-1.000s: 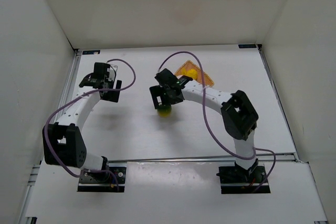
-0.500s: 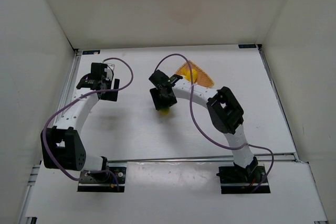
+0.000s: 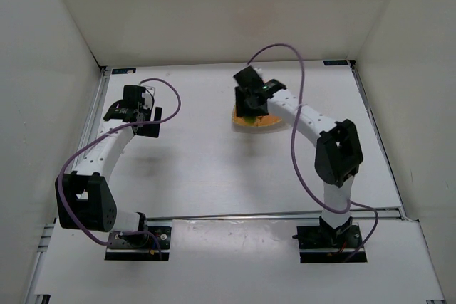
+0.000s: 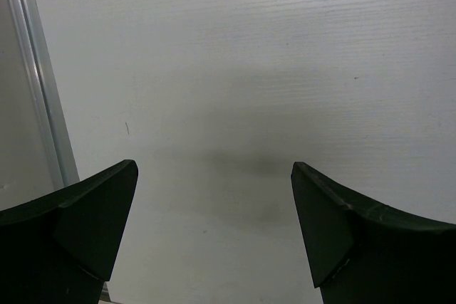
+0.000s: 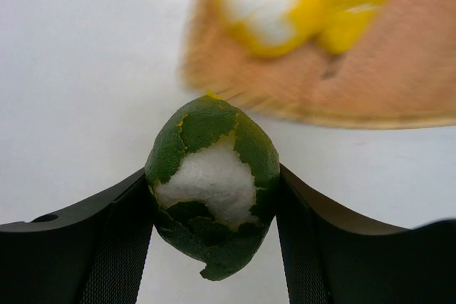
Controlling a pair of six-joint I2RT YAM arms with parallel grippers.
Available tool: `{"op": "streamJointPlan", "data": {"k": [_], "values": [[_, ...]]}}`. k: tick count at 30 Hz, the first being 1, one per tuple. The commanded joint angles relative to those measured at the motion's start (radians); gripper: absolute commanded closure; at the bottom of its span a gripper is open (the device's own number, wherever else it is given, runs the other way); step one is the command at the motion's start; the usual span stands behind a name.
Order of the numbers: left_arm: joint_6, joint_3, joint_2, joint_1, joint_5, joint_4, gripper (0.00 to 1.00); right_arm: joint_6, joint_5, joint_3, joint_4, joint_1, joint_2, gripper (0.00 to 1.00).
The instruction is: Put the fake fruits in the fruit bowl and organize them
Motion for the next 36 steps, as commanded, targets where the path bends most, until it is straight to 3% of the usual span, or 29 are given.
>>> {"op": "streamJointPlan", "data": {"k": [1,4,9,11,12,13,18,23,26,30,32,36], "values": [[-0.011,-0.007,-0.029,0.003,-0.012,0.015,0.00,0.029,0.110,0.038,-0.049,-0.164,-0.012,0.53],[-0.011,-0.007,-0.029,0.003,-0.036,0.015,0.00,-0.010,0.110,0.083,-0.079,-0.213,0.052,0.52],[-0.002,0.004,-0.038,0.012,-0.105,0.015,0.00,-0.044,0.139,0.117,-0.079,-0.258,0.100,0.38],[-0.002,0.004,-0.038,0.012,-0.117,0.015,0.00,-0.044,0.130,0.117,-0.079,-0.278,0.109,0.21],[-0.002,0.004,-0.038,0.012,-0.127,0.015,0.00,-0.044,0.130,0.126,-0.079,-0.278,0.109,0.03],[-0.002,0.004,-0.047,0.012,-0.127,0.015,0.00,-0.044,0.130,0.138,-0.079,-0.278,0.109,0.00],[-0.002,0.004,-0.069,0.012,-0.147,0.015,0.00,-0.044,0.218,0.168,-0.102,-0.278,-0.012,0.00],[-0.011,0.004,-0.080,0.021,-0.167,0.015,0.00,-0.044,0.203,0.034,-0.102,-0.341,-0.308,0.00],[-0.034,-0.005,-0.090,0.032,-0.196,0.015,0.00,-0.017,0.142,-0.194,-0.102,-0.443,-0.518,0.00],[-0.057,-0.005,-0.110,0.053,-0.207,0.006,0.00,0.025,0.019,-0.547,-0.046,-0.667,-0.850,0.00],[-0.067,-0.014,-0.124,0.053,-0.207,0.006,0.00,0.035,-0.034,-0.689,-0.046,-0.736,-0.941,0.00],[-0.085,-0.014,-0.133,0.053,-0.207,-0.005,0.00,0.054,-0.097,-0.847,-0.046,-0.835,-1.136,0.00]]}}
